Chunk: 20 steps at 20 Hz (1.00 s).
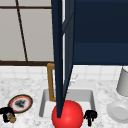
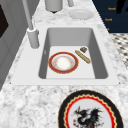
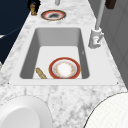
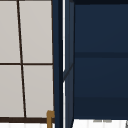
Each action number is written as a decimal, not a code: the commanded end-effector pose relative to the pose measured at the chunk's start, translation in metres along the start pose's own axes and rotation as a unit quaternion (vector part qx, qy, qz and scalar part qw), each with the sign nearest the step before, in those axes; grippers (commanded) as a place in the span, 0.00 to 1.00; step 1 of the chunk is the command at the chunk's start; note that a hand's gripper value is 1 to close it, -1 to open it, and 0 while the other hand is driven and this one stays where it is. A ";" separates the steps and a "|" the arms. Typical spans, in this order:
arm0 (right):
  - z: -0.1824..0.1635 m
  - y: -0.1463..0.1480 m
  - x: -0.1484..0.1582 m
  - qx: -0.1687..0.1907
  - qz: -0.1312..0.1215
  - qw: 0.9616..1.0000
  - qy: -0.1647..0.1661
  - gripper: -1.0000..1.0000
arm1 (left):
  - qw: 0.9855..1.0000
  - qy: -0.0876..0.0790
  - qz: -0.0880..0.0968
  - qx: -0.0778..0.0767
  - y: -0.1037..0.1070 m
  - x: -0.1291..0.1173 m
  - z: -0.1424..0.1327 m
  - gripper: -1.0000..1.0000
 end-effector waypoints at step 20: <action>0.000 0.000 0.000 0.000 0.000 1.000 0.000 0.50 | 0.996 0.076 0.010 -0.049 0.000 -0.015 -0.028 0.00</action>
